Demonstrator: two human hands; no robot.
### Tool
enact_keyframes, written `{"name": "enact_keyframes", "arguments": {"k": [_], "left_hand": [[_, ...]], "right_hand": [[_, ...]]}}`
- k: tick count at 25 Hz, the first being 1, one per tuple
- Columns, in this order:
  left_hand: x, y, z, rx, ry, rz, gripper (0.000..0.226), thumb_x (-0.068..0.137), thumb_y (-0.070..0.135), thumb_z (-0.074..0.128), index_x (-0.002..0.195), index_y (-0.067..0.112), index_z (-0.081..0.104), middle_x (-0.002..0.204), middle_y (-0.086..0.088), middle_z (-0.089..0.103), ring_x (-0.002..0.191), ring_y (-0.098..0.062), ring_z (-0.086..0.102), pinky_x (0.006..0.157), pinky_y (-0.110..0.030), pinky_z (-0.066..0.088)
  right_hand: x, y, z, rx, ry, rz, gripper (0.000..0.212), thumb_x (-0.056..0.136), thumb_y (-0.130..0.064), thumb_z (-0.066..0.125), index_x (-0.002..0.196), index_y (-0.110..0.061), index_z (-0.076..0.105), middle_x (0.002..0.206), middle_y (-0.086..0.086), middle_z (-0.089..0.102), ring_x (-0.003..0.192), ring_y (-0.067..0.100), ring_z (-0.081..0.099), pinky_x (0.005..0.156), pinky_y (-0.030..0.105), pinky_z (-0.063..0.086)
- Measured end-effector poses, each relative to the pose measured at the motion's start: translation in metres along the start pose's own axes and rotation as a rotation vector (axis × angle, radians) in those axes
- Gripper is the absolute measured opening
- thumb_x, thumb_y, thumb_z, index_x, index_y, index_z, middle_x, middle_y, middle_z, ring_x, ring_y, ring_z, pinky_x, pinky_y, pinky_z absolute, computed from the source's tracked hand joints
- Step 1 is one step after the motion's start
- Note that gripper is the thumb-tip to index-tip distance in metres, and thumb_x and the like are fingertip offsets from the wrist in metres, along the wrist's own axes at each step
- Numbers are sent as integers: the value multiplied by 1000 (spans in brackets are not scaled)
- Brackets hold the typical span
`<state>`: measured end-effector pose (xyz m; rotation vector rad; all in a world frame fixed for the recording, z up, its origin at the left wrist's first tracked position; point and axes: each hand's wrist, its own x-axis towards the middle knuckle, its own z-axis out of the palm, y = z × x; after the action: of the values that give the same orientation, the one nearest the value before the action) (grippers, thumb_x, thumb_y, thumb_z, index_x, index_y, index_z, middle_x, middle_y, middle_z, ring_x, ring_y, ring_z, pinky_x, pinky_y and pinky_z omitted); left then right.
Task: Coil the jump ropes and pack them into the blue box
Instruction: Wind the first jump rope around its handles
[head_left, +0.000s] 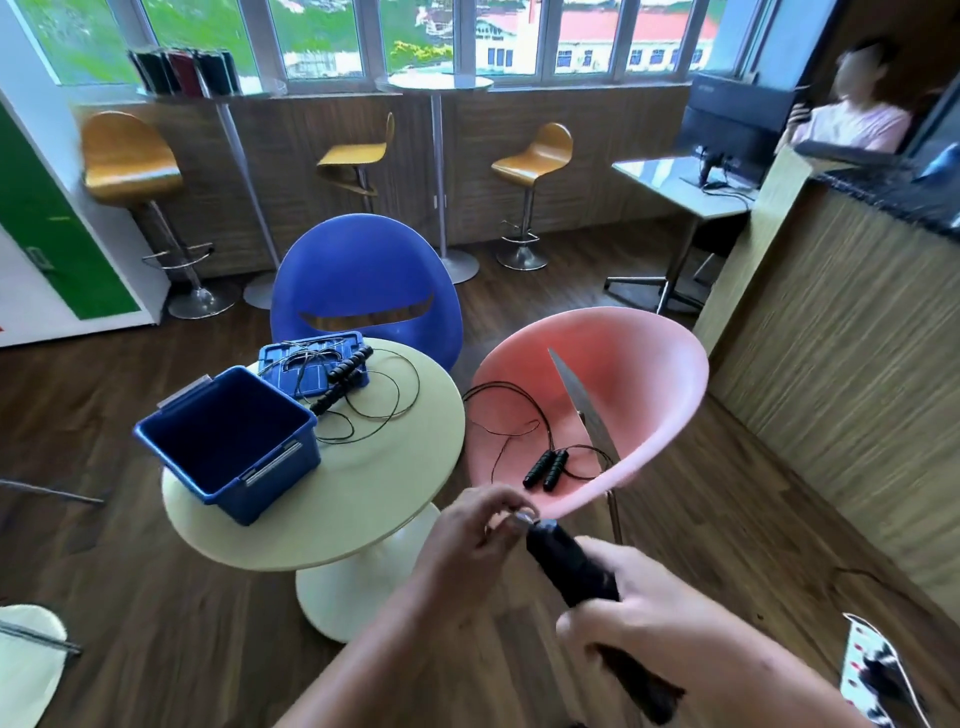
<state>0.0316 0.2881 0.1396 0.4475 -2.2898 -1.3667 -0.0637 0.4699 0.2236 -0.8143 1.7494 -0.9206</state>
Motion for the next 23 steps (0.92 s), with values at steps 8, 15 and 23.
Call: {"name": "enact_keyframes", "arguments": {"k": [8, 15, 23], "left_hand": [[-20, 17, -18, -85, 113, -69, 9, 94, 31, 60, 94, 28, 68, 85, 8, 74, 81, -11, 68, 79, -39, 53], [-52, 44, -12, -289, 210, -147, 32, 81, 52, 64, 81, 20, 69, 55, 9, 49, 53, -12, 44, 53, -46, 42], [-50, 119, -16, -719, -171, -324, 60, 87, 64, 57, 94, 7, 73, 80, -22, 69, 51, -25, 57, 56, -33, 51]], "right_hand": [[-20, -18, -12, 768, -317, -204, 58, 74, -9, 59, 131, 1, 56, 95, 23, 57, 75, 33, 55, 77, 50, 51], [-16, -5, -29, 736, -44, -295, 57, 64, -9, 64, 121, -1, 61, 94, 25, 57, 76, 35, 56, 78, 54, 48], [-12, -8, -19, 507, 146, -438, 61, 68, 1, 53, 127, -6, 61, 101, 22, 69, 86, 34, 63, 81, 49, 52]]}}
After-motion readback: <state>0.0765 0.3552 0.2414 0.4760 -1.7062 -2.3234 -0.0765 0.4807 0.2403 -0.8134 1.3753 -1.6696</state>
